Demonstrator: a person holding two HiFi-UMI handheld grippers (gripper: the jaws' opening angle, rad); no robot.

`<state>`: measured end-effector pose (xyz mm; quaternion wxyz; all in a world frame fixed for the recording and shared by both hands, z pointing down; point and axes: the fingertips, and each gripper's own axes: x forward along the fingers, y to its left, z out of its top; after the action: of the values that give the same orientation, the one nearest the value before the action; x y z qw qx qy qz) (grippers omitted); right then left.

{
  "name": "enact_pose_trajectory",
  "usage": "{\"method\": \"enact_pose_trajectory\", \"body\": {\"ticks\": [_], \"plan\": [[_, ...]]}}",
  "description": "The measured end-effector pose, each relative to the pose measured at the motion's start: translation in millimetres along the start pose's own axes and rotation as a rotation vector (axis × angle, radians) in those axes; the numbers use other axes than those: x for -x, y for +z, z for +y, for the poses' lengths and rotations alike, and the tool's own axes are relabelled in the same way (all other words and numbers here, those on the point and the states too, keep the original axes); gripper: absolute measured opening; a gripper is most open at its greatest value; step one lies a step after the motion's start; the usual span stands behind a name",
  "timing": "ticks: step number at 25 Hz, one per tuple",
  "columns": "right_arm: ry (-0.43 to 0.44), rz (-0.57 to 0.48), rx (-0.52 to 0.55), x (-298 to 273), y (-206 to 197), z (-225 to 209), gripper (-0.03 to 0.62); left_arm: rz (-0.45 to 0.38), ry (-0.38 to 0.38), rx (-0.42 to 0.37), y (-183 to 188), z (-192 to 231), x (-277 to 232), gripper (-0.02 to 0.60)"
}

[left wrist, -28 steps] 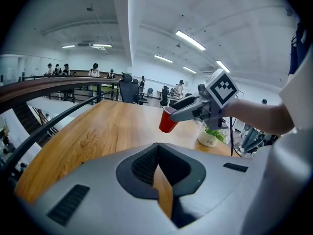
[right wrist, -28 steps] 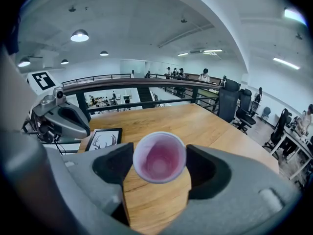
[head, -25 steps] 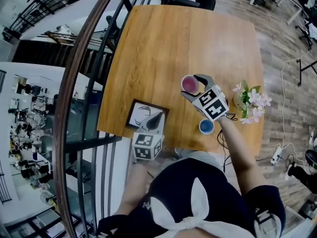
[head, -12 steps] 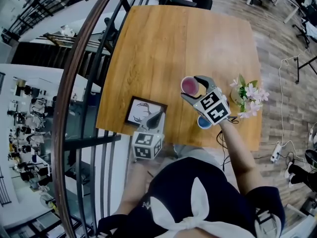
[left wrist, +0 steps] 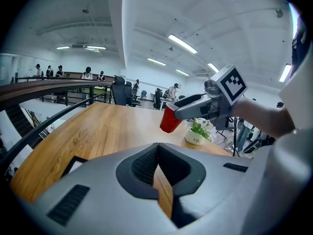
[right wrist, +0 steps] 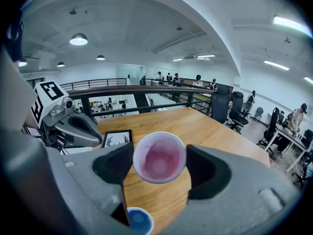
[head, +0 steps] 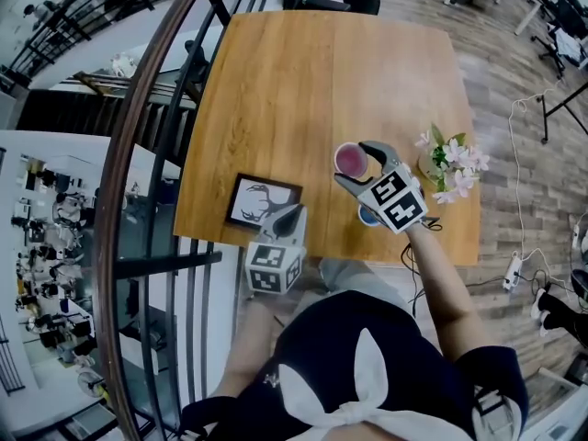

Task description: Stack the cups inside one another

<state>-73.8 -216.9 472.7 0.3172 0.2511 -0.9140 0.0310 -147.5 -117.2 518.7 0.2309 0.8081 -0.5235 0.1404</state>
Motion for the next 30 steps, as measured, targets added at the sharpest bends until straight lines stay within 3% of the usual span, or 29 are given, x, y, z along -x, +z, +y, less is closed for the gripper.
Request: {"method": "enact_pose_trajectory", "body": {"ticks": [30], "plan": [[-0.105, 0.021, -0.081, 94.3, -72.9, 43.6, 0.336, 0.052, -0.132, -0.064, -45.2, -86.5, 29.7, 0.017]]}}
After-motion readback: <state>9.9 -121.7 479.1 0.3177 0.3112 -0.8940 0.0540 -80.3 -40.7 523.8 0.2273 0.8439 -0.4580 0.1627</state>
